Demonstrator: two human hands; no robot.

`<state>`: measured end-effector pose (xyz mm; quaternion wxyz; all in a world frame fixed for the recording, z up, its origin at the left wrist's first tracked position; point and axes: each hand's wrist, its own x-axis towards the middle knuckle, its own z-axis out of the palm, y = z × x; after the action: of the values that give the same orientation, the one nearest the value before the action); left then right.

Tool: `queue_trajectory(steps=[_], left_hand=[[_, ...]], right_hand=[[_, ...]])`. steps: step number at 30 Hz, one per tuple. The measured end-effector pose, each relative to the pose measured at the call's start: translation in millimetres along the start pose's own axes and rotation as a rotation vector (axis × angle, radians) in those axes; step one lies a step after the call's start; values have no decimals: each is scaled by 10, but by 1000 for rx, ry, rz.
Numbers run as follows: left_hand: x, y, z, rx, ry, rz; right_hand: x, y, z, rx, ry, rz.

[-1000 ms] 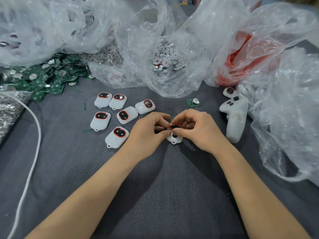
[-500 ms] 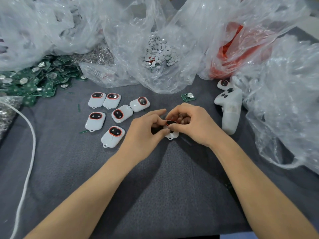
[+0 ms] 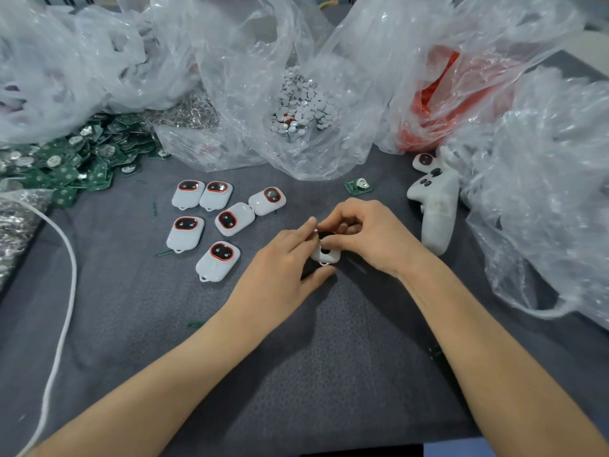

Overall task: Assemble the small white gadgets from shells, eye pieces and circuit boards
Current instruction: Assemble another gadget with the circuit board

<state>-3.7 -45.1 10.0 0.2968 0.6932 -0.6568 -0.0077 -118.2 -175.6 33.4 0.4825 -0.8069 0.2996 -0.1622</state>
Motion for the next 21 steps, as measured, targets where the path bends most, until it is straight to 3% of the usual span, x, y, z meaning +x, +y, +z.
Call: queue_trajectory(steps=[3,7,18,21], left_hand=[[-15,16,-8,-53,22,-54],[-17,17,-36,-12,16,34],[70,28,-116,335,46,216],[27,14,-74,200,35,121]], right_hand=[[-26,49,-57,108,-26,16],[-37,76,-100,135,-47,6],[15,-11,-91,-60,-22,44],[-31,36,-156,15,-47,51]])
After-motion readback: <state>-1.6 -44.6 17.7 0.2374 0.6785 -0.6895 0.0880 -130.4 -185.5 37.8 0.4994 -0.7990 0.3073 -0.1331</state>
